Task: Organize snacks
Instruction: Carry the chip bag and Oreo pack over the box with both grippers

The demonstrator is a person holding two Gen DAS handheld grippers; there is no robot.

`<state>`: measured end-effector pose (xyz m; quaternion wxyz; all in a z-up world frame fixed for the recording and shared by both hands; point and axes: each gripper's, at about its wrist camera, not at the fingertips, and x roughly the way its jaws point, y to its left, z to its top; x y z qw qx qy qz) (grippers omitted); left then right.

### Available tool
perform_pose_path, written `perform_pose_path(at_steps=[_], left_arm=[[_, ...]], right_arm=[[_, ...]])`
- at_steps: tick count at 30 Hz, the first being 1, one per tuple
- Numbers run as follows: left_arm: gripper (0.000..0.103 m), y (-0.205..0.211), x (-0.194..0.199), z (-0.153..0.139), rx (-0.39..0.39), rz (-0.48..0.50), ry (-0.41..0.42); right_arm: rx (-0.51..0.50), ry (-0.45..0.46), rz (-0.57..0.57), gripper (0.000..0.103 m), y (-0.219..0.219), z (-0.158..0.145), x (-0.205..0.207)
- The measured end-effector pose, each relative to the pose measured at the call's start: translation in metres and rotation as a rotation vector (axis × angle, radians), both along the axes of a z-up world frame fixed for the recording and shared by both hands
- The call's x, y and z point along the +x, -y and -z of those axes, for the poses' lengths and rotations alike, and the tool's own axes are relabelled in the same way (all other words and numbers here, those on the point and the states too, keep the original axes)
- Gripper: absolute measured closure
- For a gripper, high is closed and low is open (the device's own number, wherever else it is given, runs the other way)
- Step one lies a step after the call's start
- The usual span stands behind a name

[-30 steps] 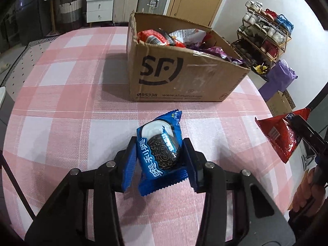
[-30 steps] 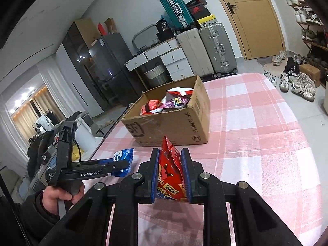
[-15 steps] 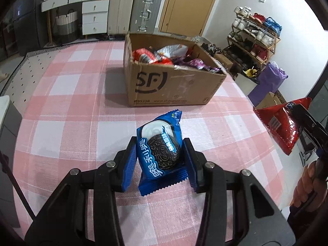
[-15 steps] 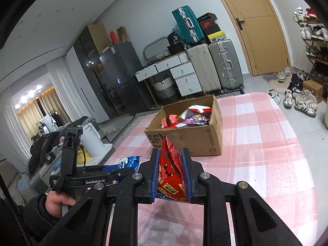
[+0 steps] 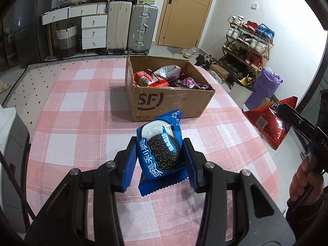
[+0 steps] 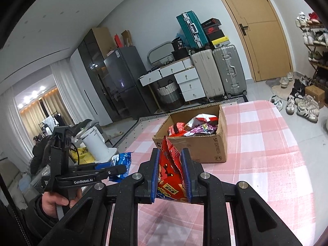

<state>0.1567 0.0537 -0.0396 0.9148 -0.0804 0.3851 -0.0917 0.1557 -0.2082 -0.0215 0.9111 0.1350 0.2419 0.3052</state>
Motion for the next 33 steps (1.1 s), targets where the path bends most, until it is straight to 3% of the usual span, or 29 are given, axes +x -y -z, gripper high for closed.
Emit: perform_pose_path(at_steps=[15,28,33], left_arm=[[0.063,-0.014,0.030,-0.067,-0.009,0.007,0.071],[0.063,-0.008,0.114,-0.113,0.007,0.029,0.066],[0.063,0.002,0.153,-0.118,0.019,0.046,0.052]], right_arm=[[-0.029,0.083,-0.050,0.082,-0.013,-0.050,0.043],[-0.031,0.101,-0.067,0.082,-0.026,-0.089,0.121],[-0.028,0.088,-0.068,0.082,-0.030,-0.093,0.150]])
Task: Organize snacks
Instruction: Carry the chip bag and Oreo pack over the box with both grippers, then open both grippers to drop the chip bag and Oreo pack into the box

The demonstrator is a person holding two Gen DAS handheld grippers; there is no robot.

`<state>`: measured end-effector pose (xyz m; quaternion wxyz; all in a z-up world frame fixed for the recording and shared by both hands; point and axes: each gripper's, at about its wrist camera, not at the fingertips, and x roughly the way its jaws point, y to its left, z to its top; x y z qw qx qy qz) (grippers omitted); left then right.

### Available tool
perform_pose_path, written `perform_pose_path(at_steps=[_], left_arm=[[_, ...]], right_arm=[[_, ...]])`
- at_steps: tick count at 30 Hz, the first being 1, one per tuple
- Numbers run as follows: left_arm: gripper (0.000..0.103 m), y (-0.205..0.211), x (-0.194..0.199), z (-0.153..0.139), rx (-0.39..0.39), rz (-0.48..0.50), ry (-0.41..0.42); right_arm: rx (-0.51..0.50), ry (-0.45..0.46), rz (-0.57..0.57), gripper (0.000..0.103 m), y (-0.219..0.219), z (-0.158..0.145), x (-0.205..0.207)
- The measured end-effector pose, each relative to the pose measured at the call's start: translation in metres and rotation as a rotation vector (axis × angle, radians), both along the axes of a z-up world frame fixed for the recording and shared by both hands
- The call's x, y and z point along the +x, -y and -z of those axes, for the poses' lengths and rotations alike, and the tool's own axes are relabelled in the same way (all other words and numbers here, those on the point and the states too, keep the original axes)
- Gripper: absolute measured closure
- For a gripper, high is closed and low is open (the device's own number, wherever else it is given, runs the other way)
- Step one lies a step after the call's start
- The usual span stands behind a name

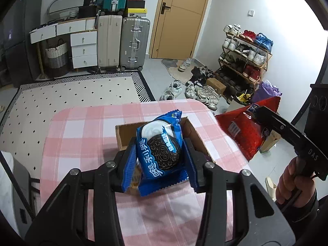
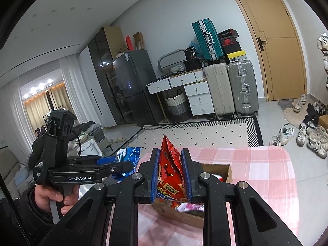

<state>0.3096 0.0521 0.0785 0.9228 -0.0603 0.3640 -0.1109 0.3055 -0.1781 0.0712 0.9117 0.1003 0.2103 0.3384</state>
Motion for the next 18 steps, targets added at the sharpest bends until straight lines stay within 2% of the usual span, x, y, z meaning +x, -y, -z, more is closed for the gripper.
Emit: perform_pose_path(at_steps=[4,9,18], left_arm=[[0.063,0.007,0.033,0.016,0.009,-0.003,-0.032],[0.063,0.007,0.064,0.042,-0.032,0.005,-0.069],[0.063,0.005,0.104,0.090,-0.060,0.031,-0.133]], right_arm=[[0.003,-0.020,-0.006,0.082,-0.006,0.006,0.021],[0.001,-0.062,-0.006,0.082,-0.013,0.025,0.049],[-0.008,-0.110,-0.006,0.082,-0.025,0.059,0.080]])
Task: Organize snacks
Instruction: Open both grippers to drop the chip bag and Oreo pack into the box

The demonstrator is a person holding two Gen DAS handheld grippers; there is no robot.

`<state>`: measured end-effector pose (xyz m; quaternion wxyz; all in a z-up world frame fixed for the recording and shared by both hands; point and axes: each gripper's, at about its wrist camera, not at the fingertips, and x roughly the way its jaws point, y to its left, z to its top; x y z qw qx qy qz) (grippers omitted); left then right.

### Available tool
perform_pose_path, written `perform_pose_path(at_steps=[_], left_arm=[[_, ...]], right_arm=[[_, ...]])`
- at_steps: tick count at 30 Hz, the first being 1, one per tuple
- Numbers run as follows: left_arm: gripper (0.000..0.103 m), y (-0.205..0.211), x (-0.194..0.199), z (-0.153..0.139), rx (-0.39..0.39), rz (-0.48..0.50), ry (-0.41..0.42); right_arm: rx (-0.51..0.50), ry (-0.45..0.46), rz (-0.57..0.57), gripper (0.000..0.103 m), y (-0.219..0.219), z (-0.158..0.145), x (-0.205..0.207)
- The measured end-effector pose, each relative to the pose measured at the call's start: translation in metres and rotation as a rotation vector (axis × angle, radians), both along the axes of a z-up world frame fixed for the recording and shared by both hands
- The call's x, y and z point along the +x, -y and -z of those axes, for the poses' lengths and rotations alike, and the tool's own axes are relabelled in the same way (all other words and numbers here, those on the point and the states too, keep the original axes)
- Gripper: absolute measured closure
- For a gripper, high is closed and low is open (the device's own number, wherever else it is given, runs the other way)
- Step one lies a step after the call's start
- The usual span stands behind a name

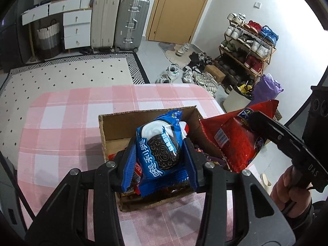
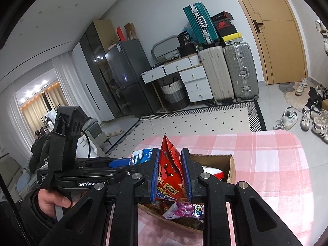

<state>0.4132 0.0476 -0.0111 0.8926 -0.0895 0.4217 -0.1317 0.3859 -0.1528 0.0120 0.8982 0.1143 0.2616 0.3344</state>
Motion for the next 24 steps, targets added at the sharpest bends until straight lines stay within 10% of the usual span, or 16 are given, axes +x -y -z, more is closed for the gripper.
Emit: perform_pose_path(at_steps=[13,15,18,24], left_arm=[[0.063,-0.001,0.030,0.043,-0.040,-0.011,-0.053],[0.062,0.000,0.031,0.046,-0.038,0.004,-0.055],[0.034,-0.002,0.030,0.045,-0.006,-0.028,-0.047],[0.021,-0.007,0.012,0.027,0.008,-0.066,-0.007]], right_arm=[[-0.027,-0.019,0.000,0.080,-0.009,0.028,0.021],[-0.051,-0.006,0.007,0.053,-0.011,0.030,0.023],[-0.033,0.023,-0.028,0.027,-0.011,0.030,0.015],[0.001,0.047,0.035,0.019,0.011,0.022,-0.005]])
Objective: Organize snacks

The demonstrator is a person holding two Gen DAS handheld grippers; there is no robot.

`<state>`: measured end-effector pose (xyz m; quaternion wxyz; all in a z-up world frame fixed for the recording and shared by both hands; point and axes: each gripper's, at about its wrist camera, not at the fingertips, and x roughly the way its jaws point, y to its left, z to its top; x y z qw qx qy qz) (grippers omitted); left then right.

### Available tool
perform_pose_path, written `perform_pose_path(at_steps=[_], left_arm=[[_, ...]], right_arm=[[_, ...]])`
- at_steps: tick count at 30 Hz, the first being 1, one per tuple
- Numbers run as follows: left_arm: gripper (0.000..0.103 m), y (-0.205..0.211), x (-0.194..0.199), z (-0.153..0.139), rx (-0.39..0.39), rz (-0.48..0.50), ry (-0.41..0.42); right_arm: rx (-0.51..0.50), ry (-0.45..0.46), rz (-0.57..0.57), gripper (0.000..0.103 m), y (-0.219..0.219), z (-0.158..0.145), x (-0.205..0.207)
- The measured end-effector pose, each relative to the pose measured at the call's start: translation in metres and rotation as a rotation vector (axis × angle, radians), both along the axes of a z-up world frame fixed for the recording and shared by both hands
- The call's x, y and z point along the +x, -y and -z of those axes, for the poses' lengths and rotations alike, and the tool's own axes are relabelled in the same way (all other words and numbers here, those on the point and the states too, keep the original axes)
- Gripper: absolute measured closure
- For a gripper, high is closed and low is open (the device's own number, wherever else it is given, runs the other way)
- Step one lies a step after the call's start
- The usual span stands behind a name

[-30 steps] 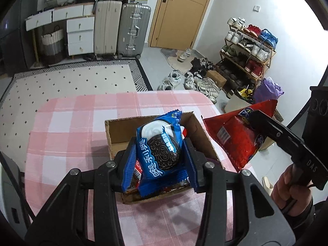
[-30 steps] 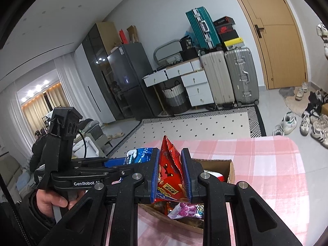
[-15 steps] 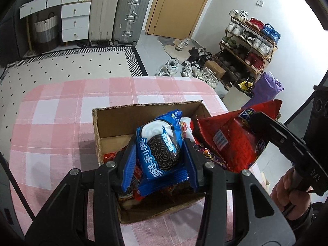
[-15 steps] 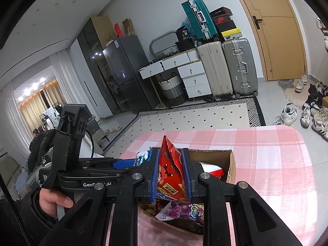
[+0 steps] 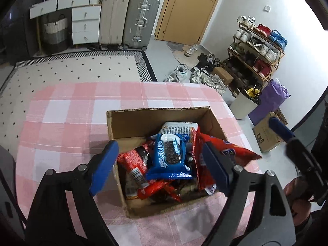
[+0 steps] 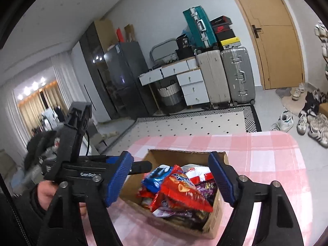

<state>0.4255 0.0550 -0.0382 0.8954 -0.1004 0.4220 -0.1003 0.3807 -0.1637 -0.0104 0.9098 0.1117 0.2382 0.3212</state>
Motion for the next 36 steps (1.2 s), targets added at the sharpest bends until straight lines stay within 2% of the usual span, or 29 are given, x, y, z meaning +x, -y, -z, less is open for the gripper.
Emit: perform_pose_path(at_steps=[10,14,20,23,25,28,31,36], left_arm=[[0.021,0.003,-0.073,-0.026,0.026,-0.031,0.082],[0.021,0.011,-0.113,-0.034,0.055,-0.020,0.140],[0.018,0.026,-0.165,-0.038,0.098,0.048,0.255],[0.018,0.029,-0.187,-0.033,0.109,0.078,0.284],[0.015,0.029,-0.203,-0.031,0.139,0.064,0.319],[0.001,0.028,-0.222,-0.026,0.179,0.041,0.370],[0.001,0.026,-0.237,-0.017,0.221,0.005,0.397],[0.001,0.016,-0.251,0.007,0.203,-0.063,0.370]], right_arm=[[0.017,0.079,0.067,0.008,0.037,-0.005,-0.080],[0.008,0.080,0.093,0.007,0.048,0.005,-0.109],[-0.040,0.077,0.129,0.006,0.055,0.027,-0.148],[-0.072,0.074,0.135,0.006,0.053,0.036,-0.163],[-0.080,0.079,0.143,0.006,0.054,0.040,-0.172],[-0.082,0.088,0.160,0.005,0.056,0.047,-0.184],[-0.074,0.099,0.179,0.004,0.060,0.053,-0.195],[-0.091,0.124,0.201,0.002,0.062,0.062,-0.207]])
